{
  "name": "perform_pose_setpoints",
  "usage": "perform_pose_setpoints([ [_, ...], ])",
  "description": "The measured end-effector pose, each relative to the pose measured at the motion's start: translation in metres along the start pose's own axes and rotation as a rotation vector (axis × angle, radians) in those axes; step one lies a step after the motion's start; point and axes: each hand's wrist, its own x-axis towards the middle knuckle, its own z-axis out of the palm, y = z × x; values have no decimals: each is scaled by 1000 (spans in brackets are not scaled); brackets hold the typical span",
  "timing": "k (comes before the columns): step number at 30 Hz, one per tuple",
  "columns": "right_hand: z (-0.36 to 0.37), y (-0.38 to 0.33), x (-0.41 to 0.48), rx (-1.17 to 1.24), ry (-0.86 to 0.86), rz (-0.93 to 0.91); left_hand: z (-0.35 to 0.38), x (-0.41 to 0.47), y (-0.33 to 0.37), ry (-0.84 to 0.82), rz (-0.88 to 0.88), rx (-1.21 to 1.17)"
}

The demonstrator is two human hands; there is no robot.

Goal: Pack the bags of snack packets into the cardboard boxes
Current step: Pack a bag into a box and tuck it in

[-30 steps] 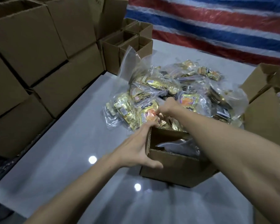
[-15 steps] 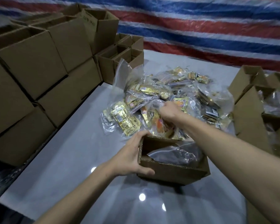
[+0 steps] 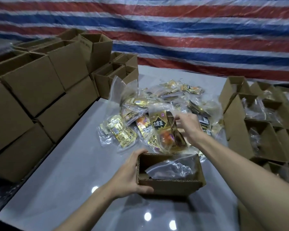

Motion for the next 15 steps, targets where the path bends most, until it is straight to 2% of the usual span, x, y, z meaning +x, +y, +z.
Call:
perform_pose_setpoints([
  [9,-31,-31,-16,243,47,-19,-5,-6,13,-97,99,209],
  [12,-38,-43,-28,436,-67,-102,-9,-1,17,-131,57,202],
  [15,-45,-55,-50,494,-153,-154,-11,4,21,-164,8,183],
])
